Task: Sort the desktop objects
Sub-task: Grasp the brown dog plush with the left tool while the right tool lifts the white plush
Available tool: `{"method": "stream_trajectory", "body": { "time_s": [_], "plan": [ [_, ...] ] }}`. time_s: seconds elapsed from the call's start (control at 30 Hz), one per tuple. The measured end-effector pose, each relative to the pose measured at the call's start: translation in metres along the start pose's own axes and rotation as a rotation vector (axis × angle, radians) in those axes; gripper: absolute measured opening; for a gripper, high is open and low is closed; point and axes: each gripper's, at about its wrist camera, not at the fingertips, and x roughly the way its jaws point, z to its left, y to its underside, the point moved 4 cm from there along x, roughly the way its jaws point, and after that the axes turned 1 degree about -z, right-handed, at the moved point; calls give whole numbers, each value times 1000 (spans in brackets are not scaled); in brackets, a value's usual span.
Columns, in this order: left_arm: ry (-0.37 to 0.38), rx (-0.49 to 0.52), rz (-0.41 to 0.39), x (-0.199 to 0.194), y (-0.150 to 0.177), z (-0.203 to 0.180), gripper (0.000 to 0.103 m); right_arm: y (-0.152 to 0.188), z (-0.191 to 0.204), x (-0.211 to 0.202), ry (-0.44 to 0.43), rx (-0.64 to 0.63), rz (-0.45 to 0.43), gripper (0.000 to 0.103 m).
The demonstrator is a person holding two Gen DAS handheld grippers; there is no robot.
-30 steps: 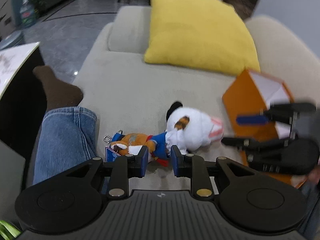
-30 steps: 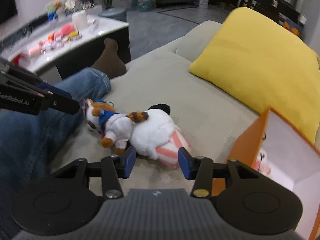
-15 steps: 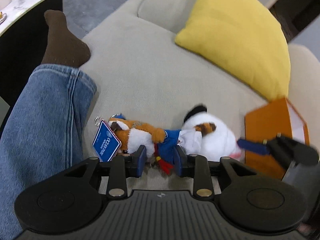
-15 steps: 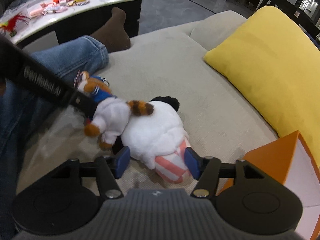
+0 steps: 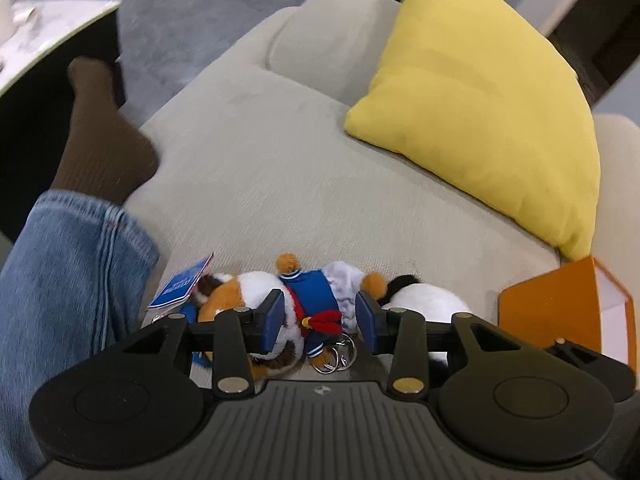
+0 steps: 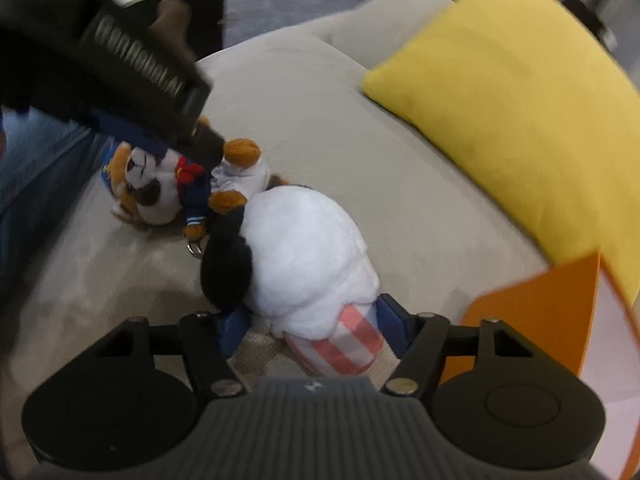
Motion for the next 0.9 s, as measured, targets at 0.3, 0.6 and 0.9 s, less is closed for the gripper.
{"method": "stream_trajectory", "body": {
  "time_s": [0.3, 0.6, 0.9],
  "plan": [
    [83, 245, 163, 17, 33, -21, 43, 34, -15, -29, -154, 354, 96, 62],
    [80, 264, 108, -6, 39, -16, 42, 32, -11, -32, -88, 249, 52, 67],
    [84, 205, 70, -29, 37, 5, 43, 22, -12, -54, -94, 69, -36, 61]
  ]
}}
